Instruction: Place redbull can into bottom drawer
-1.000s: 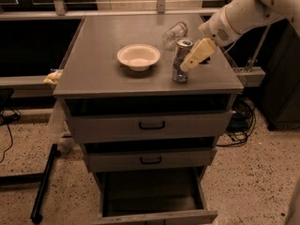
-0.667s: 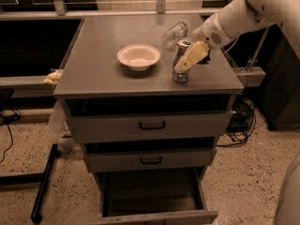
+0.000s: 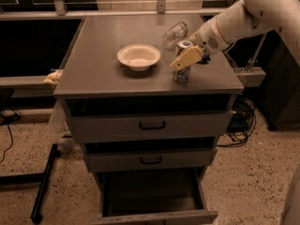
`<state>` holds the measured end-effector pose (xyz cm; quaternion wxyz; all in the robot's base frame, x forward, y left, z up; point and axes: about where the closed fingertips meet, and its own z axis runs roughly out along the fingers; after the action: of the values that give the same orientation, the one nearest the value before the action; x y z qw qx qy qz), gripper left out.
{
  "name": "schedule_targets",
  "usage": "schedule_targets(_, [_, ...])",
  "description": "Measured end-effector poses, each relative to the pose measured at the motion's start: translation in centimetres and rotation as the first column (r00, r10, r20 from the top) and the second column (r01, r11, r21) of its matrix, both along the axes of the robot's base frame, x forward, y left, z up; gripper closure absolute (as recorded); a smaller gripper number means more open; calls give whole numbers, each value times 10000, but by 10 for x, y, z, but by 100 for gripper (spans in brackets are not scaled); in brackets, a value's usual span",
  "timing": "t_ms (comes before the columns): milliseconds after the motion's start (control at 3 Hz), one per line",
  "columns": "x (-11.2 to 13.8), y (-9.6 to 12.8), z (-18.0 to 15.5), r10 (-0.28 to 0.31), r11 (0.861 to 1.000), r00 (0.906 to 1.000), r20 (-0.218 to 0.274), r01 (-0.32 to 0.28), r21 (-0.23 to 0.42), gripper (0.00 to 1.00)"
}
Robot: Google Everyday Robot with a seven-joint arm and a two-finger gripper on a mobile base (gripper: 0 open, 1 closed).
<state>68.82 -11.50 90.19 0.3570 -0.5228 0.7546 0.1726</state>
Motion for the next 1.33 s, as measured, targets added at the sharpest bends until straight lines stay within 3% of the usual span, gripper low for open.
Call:
schedule_targets(333, [-21, -1, 7, 251, 9997, 9997, 56, -251, 27, 65])
schedule_targets(667, [-73, -15, 23, 619, 9981, 9978, 253, -617, -93, 89])
schedule_targets(1000, [-146, -49, 33, 806, 9964, 9962, 318, -797, -285, 100])
schedule_targets(1333, [-146, -48, 33, 823, 9963, 9961, 318, -814, -282, 100])
